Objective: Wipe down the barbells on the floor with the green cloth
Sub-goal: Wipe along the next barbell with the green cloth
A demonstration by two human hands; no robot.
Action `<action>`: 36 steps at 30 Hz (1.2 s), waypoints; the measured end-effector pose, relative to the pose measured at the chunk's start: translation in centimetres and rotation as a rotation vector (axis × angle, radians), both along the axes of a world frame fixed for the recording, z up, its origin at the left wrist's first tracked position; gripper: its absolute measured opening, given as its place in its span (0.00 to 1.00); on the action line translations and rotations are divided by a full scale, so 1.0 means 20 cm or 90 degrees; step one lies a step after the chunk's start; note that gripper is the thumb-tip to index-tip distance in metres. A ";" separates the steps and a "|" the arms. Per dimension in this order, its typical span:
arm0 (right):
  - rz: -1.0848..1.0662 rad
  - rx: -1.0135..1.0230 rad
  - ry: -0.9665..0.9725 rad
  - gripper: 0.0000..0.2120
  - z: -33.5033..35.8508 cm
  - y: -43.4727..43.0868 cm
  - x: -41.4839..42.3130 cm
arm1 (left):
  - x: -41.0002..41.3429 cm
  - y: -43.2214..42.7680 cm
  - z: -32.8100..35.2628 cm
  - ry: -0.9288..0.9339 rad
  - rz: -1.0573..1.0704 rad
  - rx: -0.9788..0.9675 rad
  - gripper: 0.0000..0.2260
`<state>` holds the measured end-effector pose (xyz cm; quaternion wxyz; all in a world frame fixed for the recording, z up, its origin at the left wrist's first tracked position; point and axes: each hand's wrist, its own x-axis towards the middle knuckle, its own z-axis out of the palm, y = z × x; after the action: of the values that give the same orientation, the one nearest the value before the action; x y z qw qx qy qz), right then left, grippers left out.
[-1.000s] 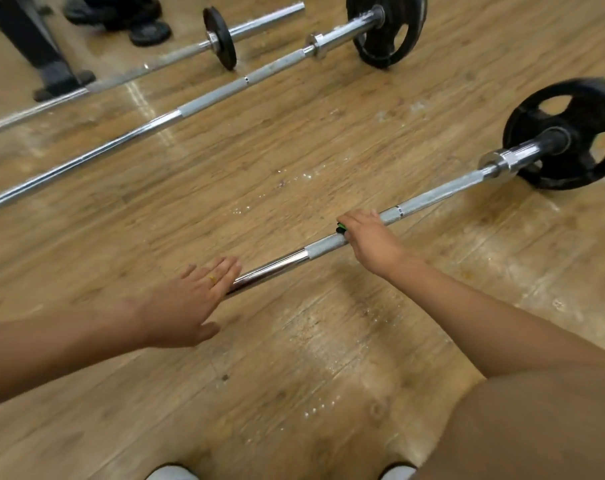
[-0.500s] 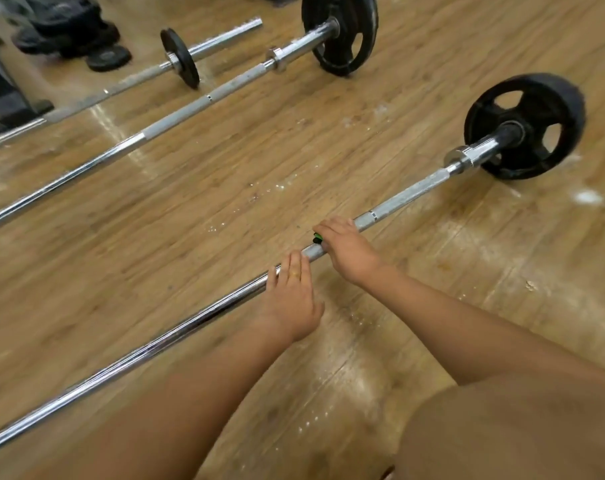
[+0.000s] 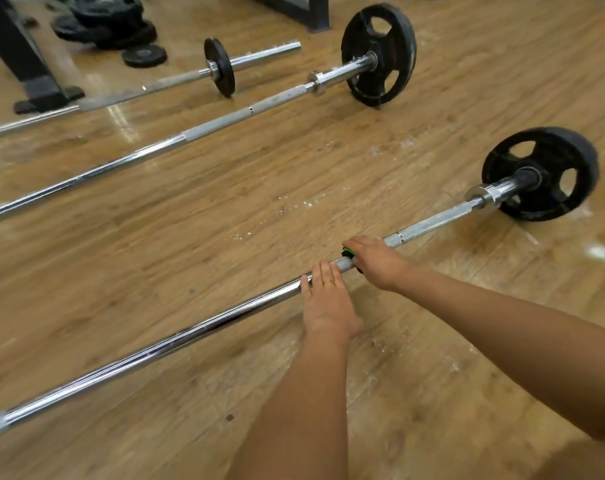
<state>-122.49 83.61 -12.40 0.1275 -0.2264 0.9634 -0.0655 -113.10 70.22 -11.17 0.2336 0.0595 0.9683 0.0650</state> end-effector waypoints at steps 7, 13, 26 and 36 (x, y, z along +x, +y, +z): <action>0.025 0.002 0.008 0.22 0.01 0.04 0.03 | -0.06 -0.15 -0.02 -0.020 -0.041 0.064 0.44; 0.020 -0.042 0.016 0.20 0.00 0.05 0.03 | -0.01 -0.05 -0.13 0.114 0.069 0.127 0.35; 0.022 -0.167 0.124 0.19 -0.13 0.07 0.02 | -0.01 0.01 -0.31 0.360 0.203 0.214 0.26; 0.009 -0.225 0.155 0.17 -0.18 0.06 0.02 | -0.01 0.04 -0.33 0.385 0.216 0.184 0.28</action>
<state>-122.18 84.73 -16.06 -0.0311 -0.2585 0.9435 -0.2049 -113.31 71.02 -17.84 -0.0879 -0.0527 0.9704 0.2185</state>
